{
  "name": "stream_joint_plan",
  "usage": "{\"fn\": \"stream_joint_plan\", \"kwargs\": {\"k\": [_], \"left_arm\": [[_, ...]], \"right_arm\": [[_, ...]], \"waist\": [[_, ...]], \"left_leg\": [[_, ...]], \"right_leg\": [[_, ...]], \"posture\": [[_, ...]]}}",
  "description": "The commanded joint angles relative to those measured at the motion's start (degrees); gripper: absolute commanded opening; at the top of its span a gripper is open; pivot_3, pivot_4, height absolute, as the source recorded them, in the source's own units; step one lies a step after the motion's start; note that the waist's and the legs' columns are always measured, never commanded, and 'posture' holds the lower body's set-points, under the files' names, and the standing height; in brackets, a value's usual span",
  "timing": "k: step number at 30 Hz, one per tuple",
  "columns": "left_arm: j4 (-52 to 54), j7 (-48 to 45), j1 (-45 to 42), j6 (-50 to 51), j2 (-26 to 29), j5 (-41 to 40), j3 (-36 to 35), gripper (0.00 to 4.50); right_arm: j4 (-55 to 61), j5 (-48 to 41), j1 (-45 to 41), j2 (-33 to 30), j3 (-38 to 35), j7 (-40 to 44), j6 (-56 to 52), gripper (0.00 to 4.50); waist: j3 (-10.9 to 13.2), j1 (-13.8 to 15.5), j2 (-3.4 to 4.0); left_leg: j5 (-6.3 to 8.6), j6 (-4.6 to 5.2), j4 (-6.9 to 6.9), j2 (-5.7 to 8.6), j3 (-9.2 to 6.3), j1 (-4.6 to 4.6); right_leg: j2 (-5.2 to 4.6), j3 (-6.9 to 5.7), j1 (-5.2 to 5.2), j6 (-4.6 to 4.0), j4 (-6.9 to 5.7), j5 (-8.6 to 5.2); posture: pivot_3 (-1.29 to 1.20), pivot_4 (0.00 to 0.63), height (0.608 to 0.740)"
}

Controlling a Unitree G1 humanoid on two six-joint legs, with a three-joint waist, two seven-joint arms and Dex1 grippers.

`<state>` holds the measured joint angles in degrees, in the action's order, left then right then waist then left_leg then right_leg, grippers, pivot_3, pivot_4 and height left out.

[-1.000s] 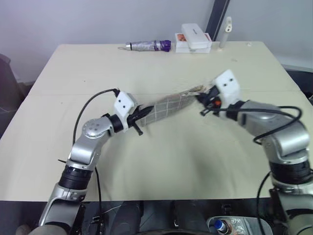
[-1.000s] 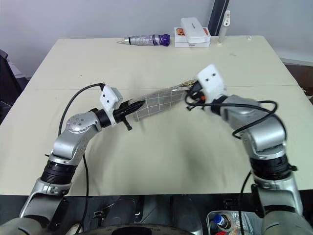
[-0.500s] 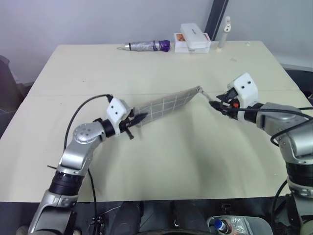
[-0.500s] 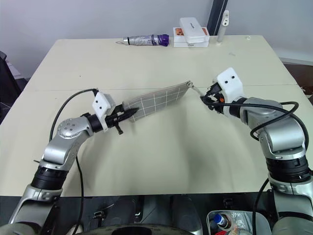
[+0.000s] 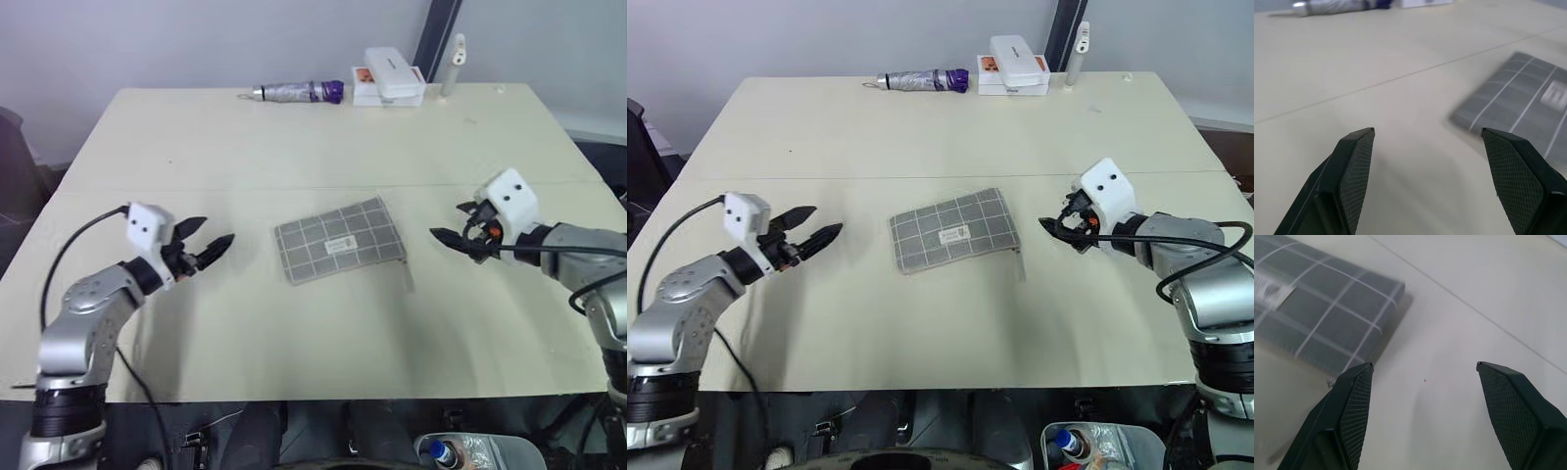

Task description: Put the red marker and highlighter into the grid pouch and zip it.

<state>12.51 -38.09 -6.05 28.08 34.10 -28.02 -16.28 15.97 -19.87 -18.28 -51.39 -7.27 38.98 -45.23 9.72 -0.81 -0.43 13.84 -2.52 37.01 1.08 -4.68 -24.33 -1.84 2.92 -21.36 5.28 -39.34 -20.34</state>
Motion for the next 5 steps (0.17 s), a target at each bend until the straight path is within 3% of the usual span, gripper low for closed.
{"fn": "stream_joint_plan", "kwargs": {"k": [1, 5], "left_arm": [[2.9, 1.7, 1.3, 0.5, 1.0, 0.0, -2.3, 3.66], [4.7, 2.0, 3.3, 1.9, 1.6, -1.0, -2.8, 3.66]], "right_arm": [[-0.6, 0.5, -0.6, -1.0, -2.1, 1.0, 2.7, 3.48], [-0.8, 0.2, 0.2, -0.3, -1.9, 2.3, 4.1, 3.48]], "waist": [[0.0, 0.0, 0.0], [0.0, 0.1, 0.0]], "left_leg": [[0.0, 0.0, 0.0, 0.0, 0.0, 0.0], [0.0, 0.0, 0.01, 0.01, 0.0, 0.0]], "right_leg": [[0.0, 0.0, 0.0, 0.0, 0.0, 0.0], [-0.04, 0.0, 0.01, 0.0, 0.0, 0.0]], "posture": [[0.0, 0.15, 0.74], [0.0, 0.15, 0.74]]}}
